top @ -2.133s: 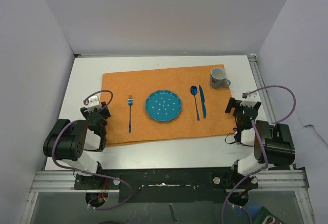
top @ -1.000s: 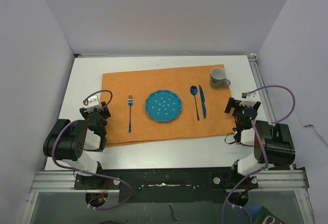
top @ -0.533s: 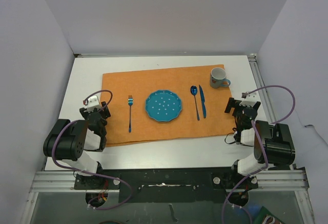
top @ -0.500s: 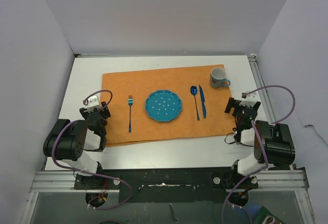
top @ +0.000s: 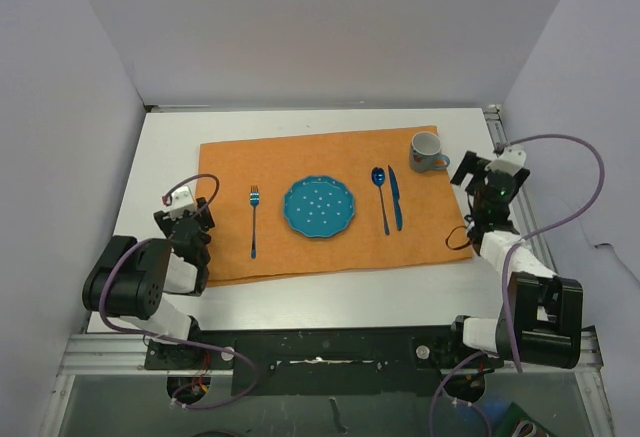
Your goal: Set the dinner table for one person
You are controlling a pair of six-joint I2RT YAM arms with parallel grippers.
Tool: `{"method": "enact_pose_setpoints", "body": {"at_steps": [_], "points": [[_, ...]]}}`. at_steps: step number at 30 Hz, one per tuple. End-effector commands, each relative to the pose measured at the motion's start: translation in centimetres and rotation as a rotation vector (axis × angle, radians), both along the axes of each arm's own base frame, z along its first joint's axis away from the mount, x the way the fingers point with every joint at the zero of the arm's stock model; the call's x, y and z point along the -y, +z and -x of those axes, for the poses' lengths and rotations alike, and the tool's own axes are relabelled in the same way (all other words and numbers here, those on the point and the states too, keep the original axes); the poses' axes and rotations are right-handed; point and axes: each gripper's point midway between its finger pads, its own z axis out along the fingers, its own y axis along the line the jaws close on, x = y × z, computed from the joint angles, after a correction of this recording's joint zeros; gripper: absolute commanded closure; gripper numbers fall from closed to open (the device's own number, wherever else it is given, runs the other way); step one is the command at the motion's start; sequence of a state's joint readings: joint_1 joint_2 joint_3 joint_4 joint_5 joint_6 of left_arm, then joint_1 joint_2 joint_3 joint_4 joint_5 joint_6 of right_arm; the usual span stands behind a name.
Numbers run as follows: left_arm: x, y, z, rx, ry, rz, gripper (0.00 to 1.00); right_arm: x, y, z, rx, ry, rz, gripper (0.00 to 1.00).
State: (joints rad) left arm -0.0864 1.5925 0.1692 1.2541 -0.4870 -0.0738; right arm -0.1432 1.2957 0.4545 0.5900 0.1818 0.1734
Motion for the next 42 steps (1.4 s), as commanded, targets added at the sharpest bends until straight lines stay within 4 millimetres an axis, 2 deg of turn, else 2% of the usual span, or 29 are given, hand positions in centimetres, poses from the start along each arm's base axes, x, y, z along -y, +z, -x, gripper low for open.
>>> {"method": "enact_pose_setpoints", "body": {"at_steps": [1,4,7,10,11,12,13,14,15,16,18,19,21,22,26,30,35,42], "points": [[-0.4,4.1,-0.8,0.046,0.127,-0.032,0.32,-0.2,3.6,-1.1,-0.077,-0.043,-0.098,0.02],[0.2,4.2,-3.2,-0.122,0.148,0.056,0.32,-1.3,3.2,-1.3,-0.181,-0.025,-0.151,0.02],[0.5,4.3,-5.1,-0.225,0.155,0.039,0.32,-2.6,2.7,-1.3,-0.284,0.011,-0.174,0.02],[0.6,2.6,-5.3,-0.306,0.185,0.04,0.34,-4.5,1.3,-0.6,-0.373,0.075,-0.217,0.02],[0.7,2.3,-5.5,-0.318,0.183,0.041,0.42,-5.2,0.9,-0.5,-0.392,0.096,-0.238,0.01],[0.8,2.0,-5.6,-0.331,0.18,0.042,0.56,-5.7,0.4,-0.4,-0.418,0.106,-0.262,0.01],[0.8,1.9,-5.7,-0.339,0.183,0.045,0.68,-6.2,-0.1,-0.3,-0.446,0.119,-0.284,0.08],[0.9,1.8,-5.8,-0.347,0.184,0.048,0.94,-6.5,-0.6,-0.1,-0.472,0.122,-0.295,0.18],[0.9,1.7,-5.9,-0.355,0.188,0.052,1.0,-6.6,-1.2,0.0,-0.497,0.119,-0.297,0.26],[0.9,1.7,-5.9,-0.36,0.193,0.053,1.0,-6.6,-1.8,0.0,-0.522,0.114,-0.296,0.39],[0.9,2.0,-5.9,-0.37,0.203,0.056,1.0,-6.7,-2.7,0.2,-0.556,0.108,-0.295,0.55],[0.9,2.2,-5.8,-0.375,0.205,0.056,1.0,-6.8,-3.1,0.4,-0.572,0.107,-0.299,0.61],[1.0,2.4,-5.9,-0.378,0.201,0.066,1.0,-7.4,-3.9,0.5,-0.601,0.123,-0.316,0.67],[1.1,2.5,-6.0,-0.38,0.202,0.07,1.0,-7.8,-4.2,0.5,-0.614,0.136,-0.326,0.68],[1.5,1.7,-7.0,-0.417,0.176,0.097,1.0,-9.3,-5.6,0.8,-0.652,0.179,-0.362,0.56],[2.0,-0.2,-8.5,-0.492,0.162,0.096,1.0,-10.4,-6.5,1.1,-0.678,0.213,-0.398,0.5],[3.1,-2.4,-10.1,-0.568,0.131,0.123,1.0,-10.4,-7.2,1.8,-0.702,0.204,-0.41,0.48],[4.0,-4.0,-11.8,-0.609,0.098,0.145,1.0,-11.8,-8.5,3.5,-0.734,0.205,-0.48,0.42]]}}
